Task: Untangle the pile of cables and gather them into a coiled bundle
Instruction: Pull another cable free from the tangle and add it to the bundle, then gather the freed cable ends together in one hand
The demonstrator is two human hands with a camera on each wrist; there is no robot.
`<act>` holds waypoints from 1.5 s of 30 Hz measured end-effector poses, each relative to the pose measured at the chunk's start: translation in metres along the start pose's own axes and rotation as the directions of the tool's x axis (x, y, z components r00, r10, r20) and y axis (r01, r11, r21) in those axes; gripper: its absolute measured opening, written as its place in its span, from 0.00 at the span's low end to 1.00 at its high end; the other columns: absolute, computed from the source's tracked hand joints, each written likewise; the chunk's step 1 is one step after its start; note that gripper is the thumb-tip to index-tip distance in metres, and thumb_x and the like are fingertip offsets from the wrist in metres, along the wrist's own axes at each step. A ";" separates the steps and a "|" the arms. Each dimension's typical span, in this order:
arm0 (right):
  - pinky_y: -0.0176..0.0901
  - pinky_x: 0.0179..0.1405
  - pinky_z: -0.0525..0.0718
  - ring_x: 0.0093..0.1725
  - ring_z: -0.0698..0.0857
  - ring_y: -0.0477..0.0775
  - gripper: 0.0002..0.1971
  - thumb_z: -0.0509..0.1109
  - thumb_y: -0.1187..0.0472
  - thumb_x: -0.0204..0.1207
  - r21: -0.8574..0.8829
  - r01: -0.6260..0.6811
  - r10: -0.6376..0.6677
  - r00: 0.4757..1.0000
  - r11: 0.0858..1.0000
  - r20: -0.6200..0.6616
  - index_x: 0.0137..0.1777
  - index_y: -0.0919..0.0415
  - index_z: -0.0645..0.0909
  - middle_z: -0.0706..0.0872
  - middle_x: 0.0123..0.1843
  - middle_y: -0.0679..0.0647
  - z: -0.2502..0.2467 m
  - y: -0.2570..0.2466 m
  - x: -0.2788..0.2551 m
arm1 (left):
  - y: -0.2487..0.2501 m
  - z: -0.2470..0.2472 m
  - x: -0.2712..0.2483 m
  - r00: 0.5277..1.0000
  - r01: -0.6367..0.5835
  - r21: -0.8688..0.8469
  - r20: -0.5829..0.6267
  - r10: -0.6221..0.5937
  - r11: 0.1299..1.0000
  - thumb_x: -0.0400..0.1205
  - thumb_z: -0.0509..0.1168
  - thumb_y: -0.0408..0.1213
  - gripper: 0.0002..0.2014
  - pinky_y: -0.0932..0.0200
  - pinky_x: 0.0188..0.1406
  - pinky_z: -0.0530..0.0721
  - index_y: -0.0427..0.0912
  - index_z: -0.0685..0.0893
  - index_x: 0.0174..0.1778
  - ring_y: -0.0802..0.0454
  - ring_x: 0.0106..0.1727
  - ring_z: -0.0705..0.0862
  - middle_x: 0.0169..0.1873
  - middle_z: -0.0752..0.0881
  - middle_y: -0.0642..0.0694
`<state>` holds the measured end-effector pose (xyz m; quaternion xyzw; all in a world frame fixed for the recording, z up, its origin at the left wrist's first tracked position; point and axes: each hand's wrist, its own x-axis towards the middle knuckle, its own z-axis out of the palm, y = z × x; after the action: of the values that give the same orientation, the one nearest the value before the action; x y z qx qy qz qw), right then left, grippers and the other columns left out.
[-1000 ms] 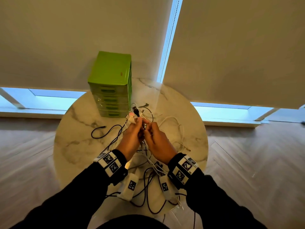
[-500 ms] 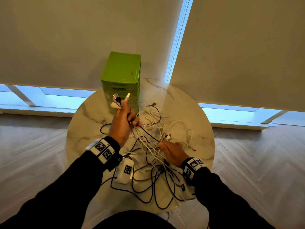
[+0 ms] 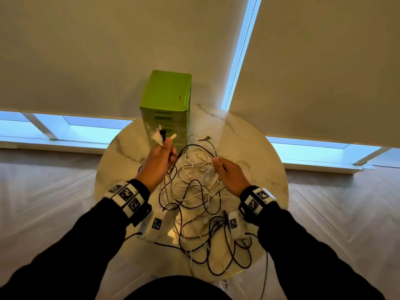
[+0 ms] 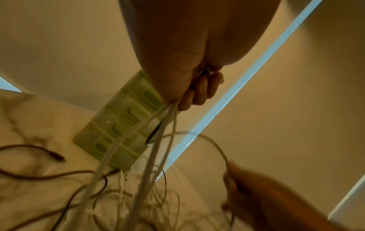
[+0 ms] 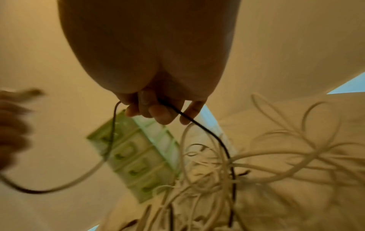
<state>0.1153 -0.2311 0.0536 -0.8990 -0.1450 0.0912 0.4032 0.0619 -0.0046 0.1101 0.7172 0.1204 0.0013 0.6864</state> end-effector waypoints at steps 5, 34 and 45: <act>0.40 0.38 0.76 0.34 0.79 0.43 0.13 0.56 0.52 0.91 0.053 0.222 -0.225 0.972 0.974 0.073 0.50 0.52 0.81 0.81 0.36 0.43 0.012 -0.058 -0.014 | -0.015 0.030 -0.005 0.999 0.033 0.081 0.040 -0.036 0.996 0.90 0.47 0.59 0.29 0.60 0.41 0.77 0.42 0.87 0.53 0.55 0.39 0.80 0.42 0.86 0.43; 0.56 0.39 0.79 0.34 0.74 0.47 0.18 0.58 0.48 0.90 0.250 0.123 -0.113 0.992 0.961 -0.052 0.41 0.57 0.75 0.74 0.33 0.49 0.002 -0.052 -0.007 | -0.013 0.032 -0.017 0.992 0.112 0.111 0.040 -0.117 0.987 0.90 0.49 0.59 0.28 0.58 0.32 0.68 0.42 0.86 0.48 0.55 0.32 0.71 0.35 0.78 0.50; 0.40 0.40 0.78 0.31 0.77 0.43 0.19 0.54 0.47 0.91 0.108 0.110 -0.139 0.937 0.988 0.322 0.46 0.58 0.79 0.78 0.32 0.44 -0.022 -0.032 -0.042 | 0.015 0.038 0.006 0.990 -0.015 -0.322 -0.139 -0.031 0.946 0.93 0.53 0.46 0.15 0.61 0.27 0.61 0.47 0.74 0.41 0.59 0.24 0.63 0.27 0.65 0.54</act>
<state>0.0756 -0.2402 0.0937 -0.8416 -0.2624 0.2202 0.4175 0.0768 -0.0418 0.1216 0.5928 0.1699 0.0692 0.7841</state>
